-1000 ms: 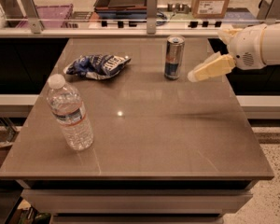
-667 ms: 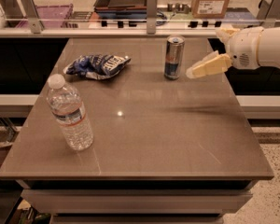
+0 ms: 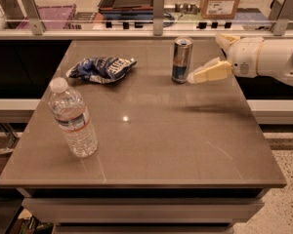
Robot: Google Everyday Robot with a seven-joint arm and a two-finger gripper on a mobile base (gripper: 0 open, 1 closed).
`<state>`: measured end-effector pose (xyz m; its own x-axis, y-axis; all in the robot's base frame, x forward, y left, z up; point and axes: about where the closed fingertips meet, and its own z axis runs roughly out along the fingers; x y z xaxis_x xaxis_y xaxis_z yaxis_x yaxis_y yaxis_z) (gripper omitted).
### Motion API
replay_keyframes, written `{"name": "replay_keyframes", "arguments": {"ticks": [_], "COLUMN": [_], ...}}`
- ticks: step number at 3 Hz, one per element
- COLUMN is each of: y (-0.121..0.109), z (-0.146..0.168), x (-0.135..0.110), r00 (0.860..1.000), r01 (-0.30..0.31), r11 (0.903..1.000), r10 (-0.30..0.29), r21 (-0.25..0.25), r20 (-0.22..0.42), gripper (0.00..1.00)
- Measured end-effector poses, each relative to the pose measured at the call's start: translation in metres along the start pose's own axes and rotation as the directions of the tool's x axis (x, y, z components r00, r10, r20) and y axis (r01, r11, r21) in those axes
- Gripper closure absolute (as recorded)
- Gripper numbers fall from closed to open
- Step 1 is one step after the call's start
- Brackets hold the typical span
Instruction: Pick redbull can
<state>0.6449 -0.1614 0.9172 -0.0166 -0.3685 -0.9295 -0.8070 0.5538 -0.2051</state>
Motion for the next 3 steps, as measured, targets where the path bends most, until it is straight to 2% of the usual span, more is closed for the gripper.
{"name": "replay_keyframes", "arguments": {"ticks": [1, 3], "y": [0.000, -0.004], "z": [0.015, 0.034], "x": [0.000, -0.007], "r00": [1.000, 0.996], "r01": [-0.013, -0.079], "r11": [0.9988, 0.9854], "r10": [0.014, 0.085], "r21": [-0.048, -0.151], "r20": [0.018, 0.033], "gripper": [0.00, 0.00]}}
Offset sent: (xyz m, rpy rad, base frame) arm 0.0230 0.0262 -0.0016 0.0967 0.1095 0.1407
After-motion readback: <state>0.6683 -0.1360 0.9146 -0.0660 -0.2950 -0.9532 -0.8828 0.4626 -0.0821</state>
